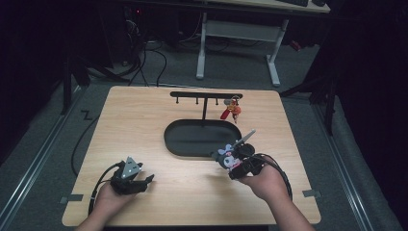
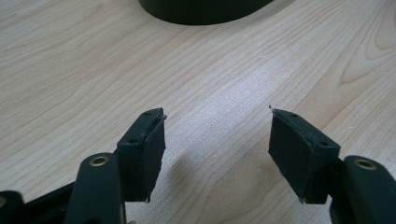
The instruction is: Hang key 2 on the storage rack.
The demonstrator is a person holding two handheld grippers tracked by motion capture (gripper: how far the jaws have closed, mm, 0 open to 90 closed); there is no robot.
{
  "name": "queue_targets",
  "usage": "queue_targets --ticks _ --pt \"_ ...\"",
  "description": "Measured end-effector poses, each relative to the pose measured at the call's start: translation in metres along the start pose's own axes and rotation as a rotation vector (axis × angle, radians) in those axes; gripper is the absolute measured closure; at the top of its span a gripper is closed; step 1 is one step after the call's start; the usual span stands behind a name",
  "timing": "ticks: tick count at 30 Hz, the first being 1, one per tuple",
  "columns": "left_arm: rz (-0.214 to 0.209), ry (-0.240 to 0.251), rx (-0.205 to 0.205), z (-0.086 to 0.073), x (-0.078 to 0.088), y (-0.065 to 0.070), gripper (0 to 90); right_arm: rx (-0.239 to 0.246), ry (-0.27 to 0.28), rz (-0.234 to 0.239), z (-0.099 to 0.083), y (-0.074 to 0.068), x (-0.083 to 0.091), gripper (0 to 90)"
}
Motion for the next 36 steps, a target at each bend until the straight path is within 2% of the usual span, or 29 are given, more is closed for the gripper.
queue_targets --ticks 11,12,25,36 --pt "-0.002 -0.002 0.001 0.000 0.000 0.000 36.2 -0.017 0.022 -0.004 0.017 0.009 0.021 48.7" --pt "-0.002 -0.002 0.001 0.000 0.000 0.000 36.2 -0.020 0.024 -0.018 0.021 0.010 0.025 48.7" --pt "-0.008 -0.005 -0.003 -0.001 -0.001 0.000 36.2 -0.029 0.069 -0.016 0.056 0.014 0.049 48.7" --pt "-0.011 -0.010 0.001 -0.002 0.000 -0.002 36.2 -0.041 0.067 -0.024 0.083 0.019 0.063 48.7"
Point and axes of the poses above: each handheld gripper's, and its own axes: x roughly backward along the jaws, z roughly out of its top, y roughly to its right, the point moved 6 cm from there along -x, roughly forward along the jaws, and after that the axes turned 7 degrees about -y, right-handed, at the moved point
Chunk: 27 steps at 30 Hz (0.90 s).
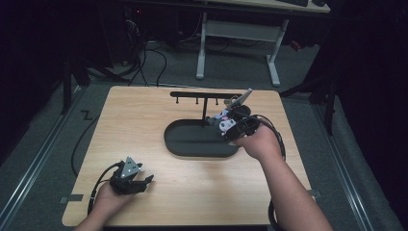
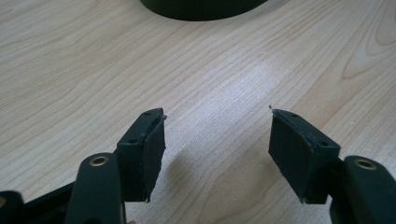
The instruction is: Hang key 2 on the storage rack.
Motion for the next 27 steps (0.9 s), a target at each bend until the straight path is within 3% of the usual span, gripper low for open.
queue_targets --ticks 9,21,27 --pt "-0.002 -0.003 -0.002 -0.001 0.001 0.000 36.2 0.015 0.020 -0.019 0.024 -0.003 0.015 48.7" --pt "-0.001 -0.006 -0.006 -0.002 0.001 0.000 36.2 -0.002 0.037 -0.038 0.038 0.000 0.027 48.7" --pt "0.000 -0.005 -0.008 -0.002 0.001 0.000 36.2 -0.019 0.025 -0.006 0.042 0.002 0.030 48.7"
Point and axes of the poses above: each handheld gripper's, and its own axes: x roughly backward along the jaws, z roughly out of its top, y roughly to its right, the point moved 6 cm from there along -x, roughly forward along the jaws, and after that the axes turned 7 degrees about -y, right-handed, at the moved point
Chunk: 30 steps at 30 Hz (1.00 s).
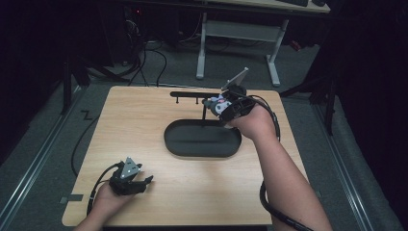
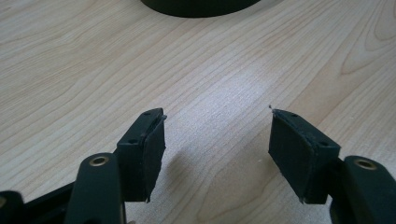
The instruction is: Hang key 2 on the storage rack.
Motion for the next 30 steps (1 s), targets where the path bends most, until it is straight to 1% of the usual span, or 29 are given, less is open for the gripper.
queue_targets --ticks 1,6,8,9,12,16,20,21,22,24,26,27,28,30 --pt "0.000 0.000 0.000 0.000 0.000 0.000 36.2 -0.008 -0.003 0.002 0.001 0.001 0.001 48.7" --pt "-0.001 -0.005 0.000 0.000 0.000 -0.001 36.2 -0.013 -0.016 0.007 0.006 0.004 0.004 48.7" --pt "-0.002 -0.005 0.001 0.000 0.000 -0.001 36.2 -0.011 -0.017 0.004 0.007 0.004 0.005 48.7" --pt "-0.002 -0.005 0.001 0.000 0.000 -0.001 36.3 -0.013 -0.017 0.011 0.008 0.002 0.007 48.7" --pt "-0.002 -0.005 0.000 0.000 0.000 -0.001 36.2 -0.004 -0.011 0.003 0.011 0.002 0.009 48.6" --pt "-0.002 -0.004 -0.001 0.000 0.001 -0.001 36.2 -0.018 -0.018 -0.011 0.014 0.004 0.007 48.6" --pt "0.000 0.000 0.003 0.000 0.000 -0.002 36.2 -0.037 -0.028 -0.012 0.014 0.010 -0.002 48.6" --pt "0.000 0.000 0.003 0.000 0.000 -0.002 36.3 -0.037 -0.028 -0.012 0.014 0.010 -0.002 48.6" --pt "-0.002 -0.001 0.005 -0.001 0.000 -0.002 36.2 -0.049 -0.036 -0.006 0.011 0.014 -0.010 48.5" --pt "-0.002 -0.002 0.004 -0.001 0.000 -0.002 36.3 -0.056 -0.043 0.002 0.009 0.016 -0.016 48.4" --pt "-0.003 -0.006 0.001 -0.001 0.000 -0.001 36.2 -0.062 -0.045 0.012 0.007 0.017 -0.022 48.3" --pt "-0.003 -0.006 0.001 -0.001 0.000 -0.001 36.2 -0.062 -0.045 0.012 0.007 0.017 -0.022 48.3" --pt "-0.002 -0.005 0.000 -0.001 -0.001 0.000 36.2 -0.063 -0.046 0.025 0.005 0.018 -0.028 48.3" --pt "-0.005 -0.011 -0.004 -0.001 -0.001 0.000 36.2 -0.062 -0.049 0.038 0.003 0.018 -0.034 48.3"
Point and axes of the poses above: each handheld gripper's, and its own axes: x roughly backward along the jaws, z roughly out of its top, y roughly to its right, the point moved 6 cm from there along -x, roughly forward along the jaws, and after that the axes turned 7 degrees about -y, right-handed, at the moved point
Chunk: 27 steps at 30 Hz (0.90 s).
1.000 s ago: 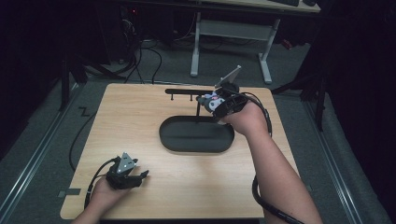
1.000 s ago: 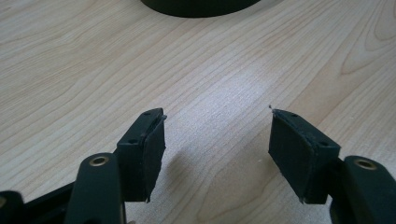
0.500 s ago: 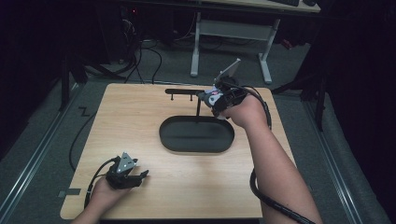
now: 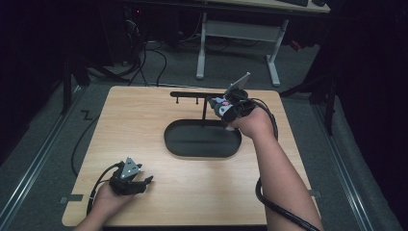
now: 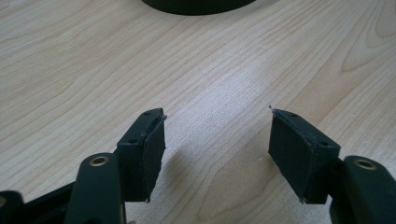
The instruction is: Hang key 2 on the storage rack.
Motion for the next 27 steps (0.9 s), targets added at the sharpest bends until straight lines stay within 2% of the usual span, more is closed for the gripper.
queue_targets --ticks 3,6,9,19,22,23,24,27 --pt "-0.001 -0.003 -0.002 0.000 -0.001 0.001 36.3 0.000 -0.017 0.011 -0.003 0.000 -0.010 48.2" --pt "0.002 0.000 -0.005 0.000 -0.001 0.001 36.3 0.008 -0.050 -0.003 -0.007 0.001 -0.022 48.3" --pt "0.002 -0.002 -0.007 0.000 -0.002 0.001 36.3 0.004 -0.065 0.001 -0.009 0.002 -0.029 48.2" --pt "0.000 -0.012 -0.012 0.000 -0.002 0.002 36.3 -0.006 -0.030 0.026 0.002 -0.001 -0.054 46.2" --pt "-0.001 -0.013 -0.013 0.000 -0.003 0.002 36.3 -0.024 -0.015 0.050 0.005 -0.002 -0.058 38.9" --pt "-0.001 -0.013 -0.013 0.000 -0.003 0.002 36.3 -0.024 -0.015 0.050 0.005 -0.002 -0.058 38.9" --pt "0.002 -0.009 -0.014 0.000 -0.003 0.002 36.3 -0.031 -0.008 0.063 0.005 -0.003 -0.061 31.9" --pt "0.002 -0.010 -0.016 0.000 -0.003 0.002 36.3 -0.041 -0.008 0.059 0.003 -0.003 -0.064 26.5"
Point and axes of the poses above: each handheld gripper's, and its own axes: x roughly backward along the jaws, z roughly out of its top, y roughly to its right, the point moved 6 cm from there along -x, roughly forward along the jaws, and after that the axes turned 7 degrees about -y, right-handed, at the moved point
